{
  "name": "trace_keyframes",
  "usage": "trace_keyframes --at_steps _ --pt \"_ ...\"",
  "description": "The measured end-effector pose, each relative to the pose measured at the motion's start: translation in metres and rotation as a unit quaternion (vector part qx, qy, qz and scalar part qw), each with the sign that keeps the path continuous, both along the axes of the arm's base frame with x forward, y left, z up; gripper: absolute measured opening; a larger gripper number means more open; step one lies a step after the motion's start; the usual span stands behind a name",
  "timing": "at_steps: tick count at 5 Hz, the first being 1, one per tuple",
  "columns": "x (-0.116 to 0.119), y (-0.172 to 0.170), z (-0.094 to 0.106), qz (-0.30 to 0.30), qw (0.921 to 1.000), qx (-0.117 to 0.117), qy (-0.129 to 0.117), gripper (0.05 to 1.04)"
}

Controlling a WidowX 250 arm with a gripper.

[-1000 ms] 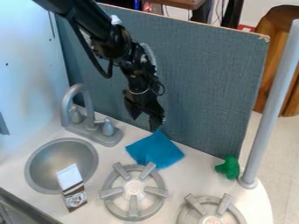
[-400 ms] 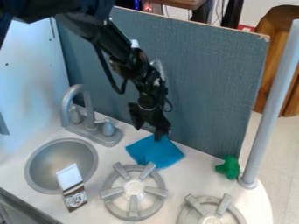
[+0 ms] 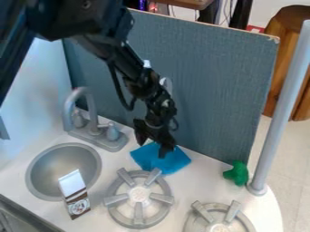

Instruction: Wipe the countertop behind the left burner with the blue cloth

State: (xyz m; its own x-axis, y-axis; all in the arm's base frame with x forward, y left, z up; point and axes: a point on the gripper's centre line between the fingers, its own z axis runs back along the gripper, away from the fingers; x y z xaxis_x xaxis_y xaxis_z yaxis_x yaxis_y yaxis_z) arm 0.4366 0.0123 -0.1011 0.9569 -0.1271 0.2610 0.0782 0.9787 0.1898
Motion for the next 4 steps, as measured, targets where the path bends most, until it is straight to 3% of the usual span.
trace_keyframes --at_steps 2,4 --pt "-0.001 0.021 -0.001 0.009 0.9999 0.004 0.009 1.009" --pt "-0.001 0.074 0.007 0.039 0.9991 0.007 0.016 1.009"
